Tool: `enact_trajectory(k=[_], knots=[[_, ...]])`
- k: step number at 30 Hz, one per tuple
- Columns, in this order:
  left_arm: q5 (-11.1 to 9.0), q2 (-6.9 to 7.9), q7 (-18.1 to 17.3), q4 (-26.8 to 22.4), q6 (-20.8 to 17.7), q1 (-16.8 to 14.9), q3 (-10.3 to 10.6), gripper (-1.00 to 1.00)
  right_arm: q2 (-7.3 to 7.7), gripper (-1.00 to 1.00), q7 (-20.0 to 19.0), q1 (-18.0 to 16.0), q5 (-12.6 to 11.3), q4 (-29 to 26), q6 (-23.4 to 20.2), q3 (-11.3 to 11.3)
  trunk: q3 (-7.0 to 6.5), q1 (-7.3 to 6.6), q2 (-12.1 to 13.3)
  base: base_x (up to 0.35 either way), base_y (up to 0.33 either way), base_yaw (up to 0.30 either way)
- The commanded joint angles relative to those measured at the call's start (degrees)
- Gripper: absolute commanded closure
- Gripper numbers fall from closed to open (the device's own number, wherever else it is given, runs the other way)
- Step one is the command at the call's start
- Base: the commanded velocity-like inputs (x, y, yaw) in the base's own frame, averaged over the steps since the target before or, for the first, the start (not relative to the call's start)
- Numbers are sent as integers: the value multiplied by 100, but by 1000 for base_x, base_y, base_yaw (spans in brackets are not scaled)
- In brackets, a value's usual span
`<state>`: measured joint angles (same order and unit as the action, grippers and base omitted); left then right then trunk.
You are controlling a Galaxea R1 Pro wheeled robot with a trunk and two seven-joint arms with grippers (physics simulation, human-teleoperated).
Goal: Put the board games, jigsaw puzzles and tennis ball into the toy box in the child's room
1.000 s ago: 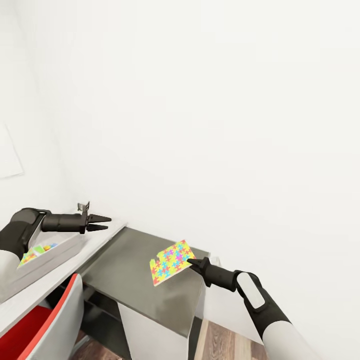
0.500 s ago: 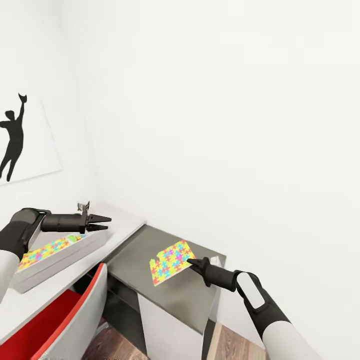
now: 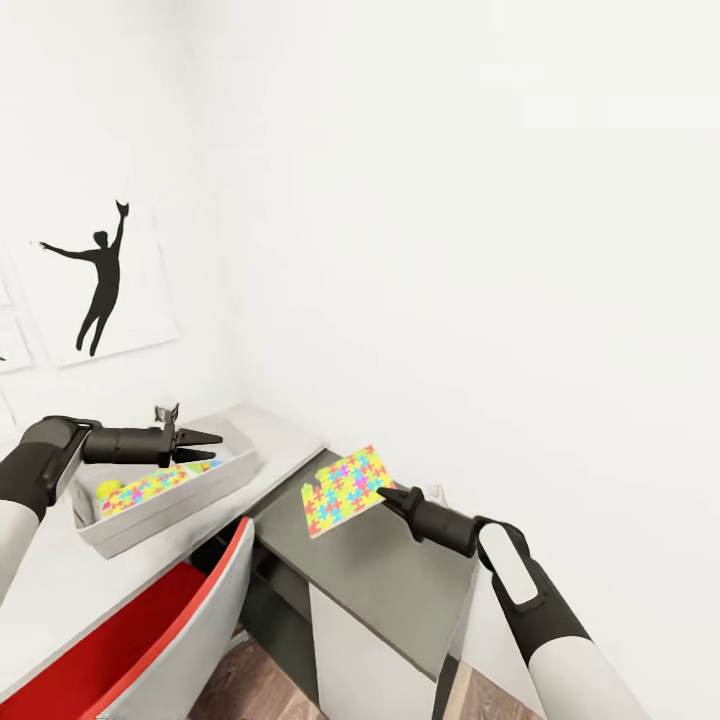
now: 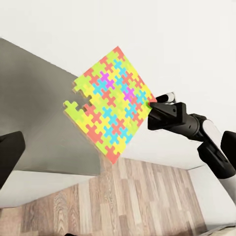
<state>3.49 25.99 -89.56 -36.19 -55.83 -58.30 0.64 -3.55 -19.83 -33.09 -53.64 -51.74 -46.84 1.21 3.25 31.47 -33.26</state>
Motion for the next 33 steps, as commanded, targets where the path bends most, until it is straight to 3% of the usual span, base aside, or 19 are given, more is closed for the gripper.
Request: enact_trajectory(k=[1, 11, 17, 33], knots=[[38, 3, -44, -2, -60, -6, 6, -100, -4, 100, -23, -5, 5, -8, -29, 9, 10, 2, -9, 0, 0, 135], [38, 19, -44, -2, -57, -6, 7, -100, -5, 100, -30, -5, 11, -29, -27, 11, 7, 2, -9, 0, 0, 28], [38, 20, -44, -2, -52, -6, 13, -100, -6, 100, -30, -4, 11, -29, -27, 11, 7, 2, -9, 0, 0, 226], [39, 18, -44, -2, -51, -6, 8, -100, -6, 100, -29, -4, 11, -37, -27, 3, -280, -349, 633, 0, 0, 276]])
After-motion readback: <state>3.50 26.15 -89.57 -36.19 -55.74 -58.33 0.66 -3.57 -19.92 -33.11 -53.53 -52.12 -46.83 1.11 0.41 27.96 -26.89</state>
